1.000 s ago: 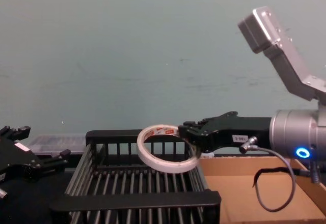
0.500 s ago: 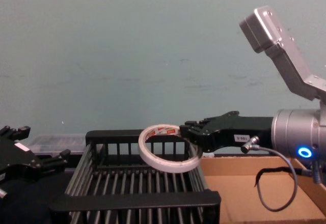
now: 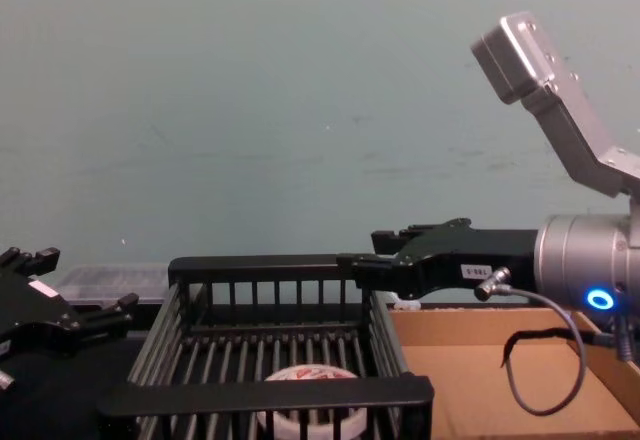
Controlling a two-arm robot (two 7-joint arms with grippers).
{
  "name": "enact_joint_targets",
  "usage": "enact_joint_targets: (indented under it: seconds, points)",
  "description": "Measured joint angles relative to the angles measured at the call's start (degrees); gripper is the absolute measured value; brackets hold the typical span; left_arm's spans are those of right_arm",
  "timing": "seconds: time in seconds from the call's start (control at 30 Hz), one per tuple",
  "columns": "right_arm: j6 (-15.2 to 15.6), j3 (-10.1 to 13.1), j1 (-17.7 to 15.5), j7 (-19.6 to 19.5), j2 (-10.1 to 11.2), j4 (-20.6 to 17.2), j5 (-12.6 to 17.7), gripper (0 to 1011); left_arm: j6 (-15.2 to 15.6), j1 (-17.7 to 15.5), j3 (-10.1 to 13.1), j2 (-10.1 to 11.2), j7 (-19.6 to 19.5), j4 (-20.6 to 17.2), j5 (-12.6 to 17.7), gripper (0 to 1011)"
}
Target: Pick up the white tape and place it into the black box , Pick up the silver tape and place it into the brown box.
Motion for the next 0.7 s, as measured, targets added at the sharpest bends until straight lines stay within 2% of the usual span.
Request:
enact_joint_targets:
  seconds: [0.17, 0.2, 0.3, 0.37, 0.5, 0.57, 0.7]
  points:
    - [0.0, 0.0, 0.0, 0.0, 0.0, 0.0, 0.0, 648, 0.0, 0.0, 0.0, 0.0, 0.0, 0.0, 0.0, 1001]
    - [0.0, 0.0, 0.0, 0.0, 0.0, 0.0, 0.0, 704, 0.0, 0.0, 0.0, 0.0, 0.0, 0.0, 0.0, 1001]
    - [0.0, 0.0, 0.0, 0.0, 0.0, -0.1, 0.0, 759, 0.0, 0.0, 0.0, 0.0, 0.0, 0.0, 0.0, 1002]
    - [0.0, 0.0, 0.0, 0.0, 0.0, -0.1, 0.0, 855, 0.0, 0.0, 0.0, 0.0, 0.0, 0.0, 0.0, 1001]
    - [0.1, 0.0, 0.0, 0.0, 0.0, -0.1, 0.1, 955, 0.0, 0.0, 0.0, 0.0, 0.0, 0.0, 0.0, 1001]
    - [0.1, 0.0, 0.0, 0.0, 0.0, -0.1, 0.1, 1002, 0.0, 0.0, 0.0, 0.0, 0.0, 0.0, 0.0, 1001]
    - [0.1, 0.0, 0.0, 0.0, 0.0, -0.1, 0.1, 1002, 0.0, 0.0, 0.0, 0.0, 0.0, 0.0, 0.0, 1001]
